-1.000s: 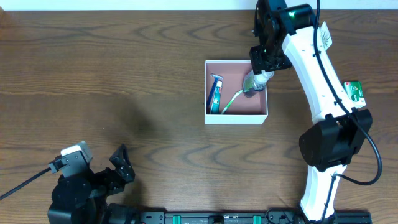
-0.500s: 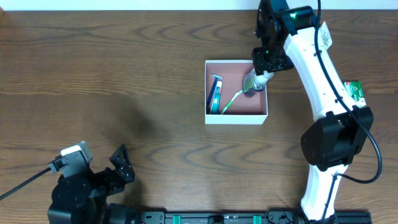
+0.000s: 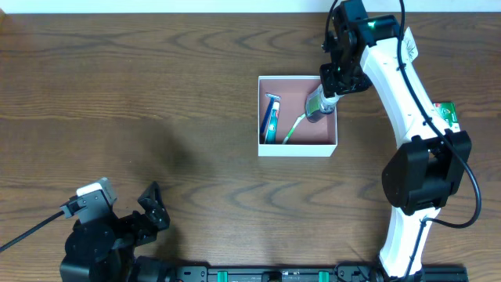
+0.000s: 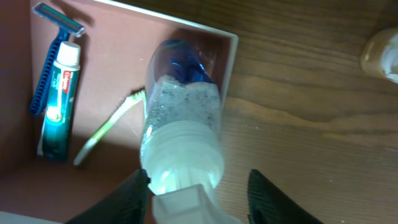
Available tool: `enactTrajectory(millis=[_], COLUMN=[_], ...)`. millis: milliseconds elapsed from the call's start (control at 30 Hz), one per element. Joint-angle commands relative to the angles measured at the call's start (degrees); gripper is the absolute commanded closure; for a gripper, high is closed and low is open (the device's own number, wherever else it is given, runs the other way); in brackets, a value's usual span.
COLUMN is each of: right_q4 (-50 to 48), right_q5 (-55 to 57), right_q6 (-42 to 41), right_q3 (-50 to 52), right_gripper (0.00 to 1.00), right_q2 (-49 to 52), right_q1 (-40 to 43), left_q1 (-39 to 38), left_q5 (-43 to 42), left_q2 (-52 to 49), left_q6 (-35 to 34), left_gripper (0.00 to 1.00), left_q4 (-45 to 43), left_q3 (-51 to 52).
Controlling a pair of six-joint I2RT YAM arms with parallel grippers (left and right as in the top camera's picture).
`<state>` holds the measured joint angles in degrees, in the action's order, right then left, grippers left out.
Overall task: Pack container
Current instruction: 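Lower the soap bottle into the box's right corner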
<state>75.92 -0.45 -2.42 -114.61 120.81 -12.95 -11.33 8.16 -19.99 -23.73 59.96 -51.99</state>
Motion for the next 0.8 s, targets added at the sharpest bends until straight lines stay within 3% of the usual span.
enactTrajectory(millis=[0,233,467,767], right_q4=[0.2,0.11,0.15,-0.83], right_q5=[0.74,0.39,0.37,0.39], right_q6=[0.98,0.96,0.72,1.03], right_q3=[1.05,1.03,-0.11,-4.33], right_gripper=[0.55,0.73,0.8,0.82], right_q2=[0.39,0.37,0.31,-0.22], right_q1=[0.24,0.24,0.26,0.24], left_q1=[0.24,0.24,0.24,0.24], left_q5=[0.92,0.92,0.92,0.92], left_q2=[0.22,0.22,0.22,0.22], left_q6=[0.57,0.57,0.57,0.57], left_gripper=[0.02,0.02,0.02,0.02], left_q4=[-0.04,-0.04,-0.04,-0.04], left_q3=[0.02,0.02,0.02,0.02])
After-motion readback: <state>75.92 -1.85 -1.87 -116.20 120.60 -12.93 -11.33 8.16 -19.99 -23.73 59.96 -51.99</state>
